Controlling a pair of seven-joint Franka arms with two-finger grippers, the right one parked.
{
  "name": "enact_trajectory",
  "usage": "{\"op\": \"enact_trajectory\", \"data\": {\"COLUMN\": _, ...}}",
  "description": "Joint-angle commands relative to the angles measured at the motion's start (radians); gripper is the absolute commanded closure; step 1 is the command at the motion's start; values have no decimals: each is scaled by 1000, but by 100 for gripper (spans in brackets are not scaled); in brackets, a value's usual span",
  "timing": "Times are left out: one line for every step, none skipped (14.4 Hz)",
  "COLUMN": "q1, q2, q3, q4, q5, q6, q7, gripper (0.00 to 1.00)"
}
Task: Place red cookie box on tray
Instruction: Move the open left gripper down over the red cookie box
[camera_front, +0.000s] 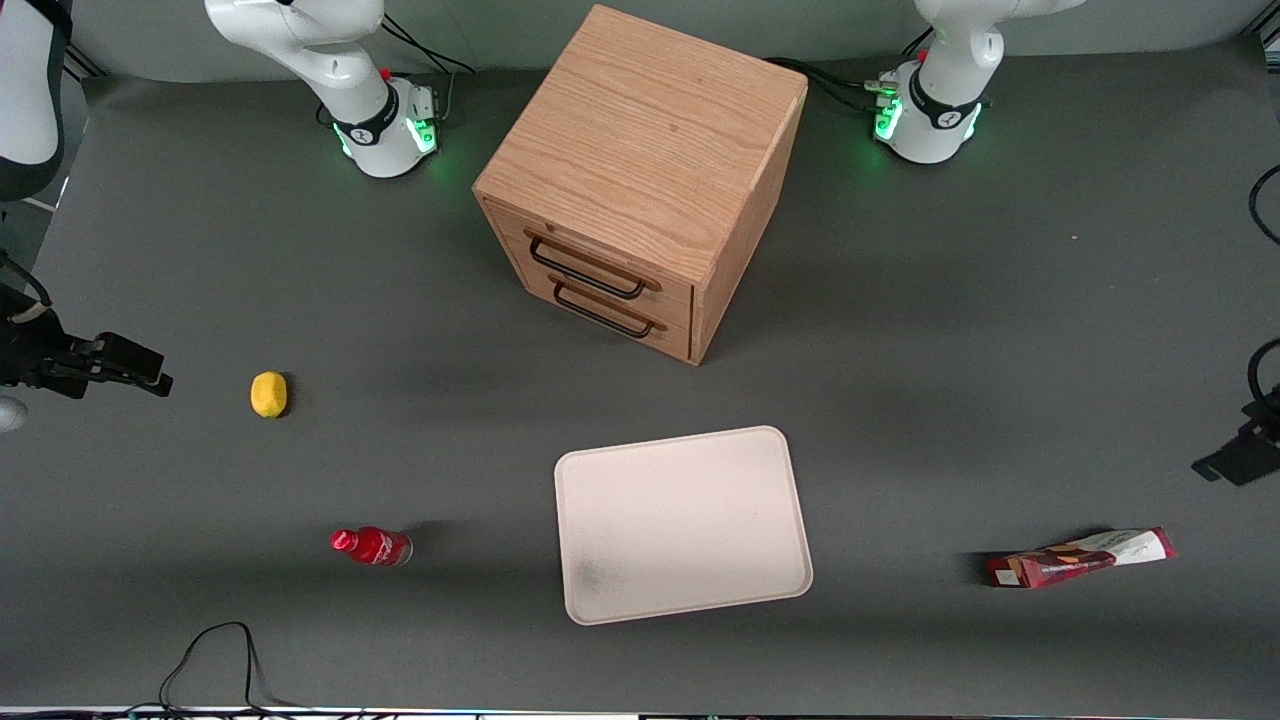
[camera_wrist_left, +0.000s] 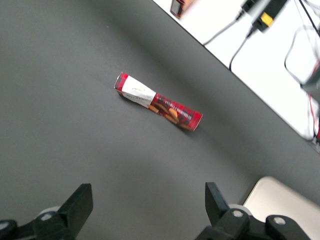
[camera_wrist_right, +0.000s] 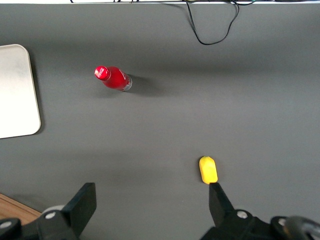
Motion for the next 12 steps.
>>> {"op": "enact_trajectory", "data": {"q1": 20, "q2": 108, "q3": -6, "q4": 177, "q5": -12, "q6": -94, "q7": -154, "gripper": 0}}
{"op": "enact_trajectory", "data": {"q1": 26, "q2": 157, "q3": -6, "q4": 259, "q5": -13, "q6": -143, "q7": -193, "gripper": 0}}
{"op": "enact_trajectory", "data": {"q1": 33, "q2": 206, "q3": -7, "q4": 341, "q5": -13, "q6": -186, "q7": -231, "gripper": 0}}
{"op": "enact_trajectory", "data": {"q1": 35, "q2": 245, "q3": -7, "q4": 398, "q5": -13, "q6": -215, "q7": -279, "gripper": 0}}
{"op": "enact_trajectory", "data": {"q1": 47, "q2": 271, "q3": -9, "q4": 425, "q5": -13, "q6": -225, "q7": -335, "gripper": 0}}
{"op": "enact_trajectory", "data": {"q1": 52, "q2": 287, "q3": -7, "q4": 430, "q5": -13, "q6": -222, "q7": -418, "gripper": 0}}
{"op": "enact_trajectory", "data": {"q1": 52, "q2": 297, "q3": -9, "q4": 433, "q5": -12, "q6": -213, "q7": -493, "gripper": 0}}
{"op": "enact_trajectory", "data": {"q1": 53, "q2": 305, "q3": -4, "q4": 441, "q5": -12, "q6": -206, "q7": -558, "gripper": 0}}
{"op": "enact_trajectory", "data": {"q1": 52, "q2": 311, "q3": 1, "q4": 446, "q5": -12, "q6": -196, "q7": -617, "gripper": 0}}
{"op": "enact_trajectory", "data": {"q1": 52, "q2": 311, "q3": 5, "q4": 444, "q5": -12, "q6": -188, "q7": -677, "gripper": 0}}
{"op": "enact_trajectory", "data": {"q1": 52, "q2": 311, "q3": 5, "q4": 446, "q5": -12, "q6": -185, "q7": -708, "gripper": 0}}
{"op": "enact_trajectory", "data": {"q1": 49, "q2": 311, "q3": 8, "q4": 444, "q5": -10, "q6": -182, "q7": -719, "gripper": 0}}
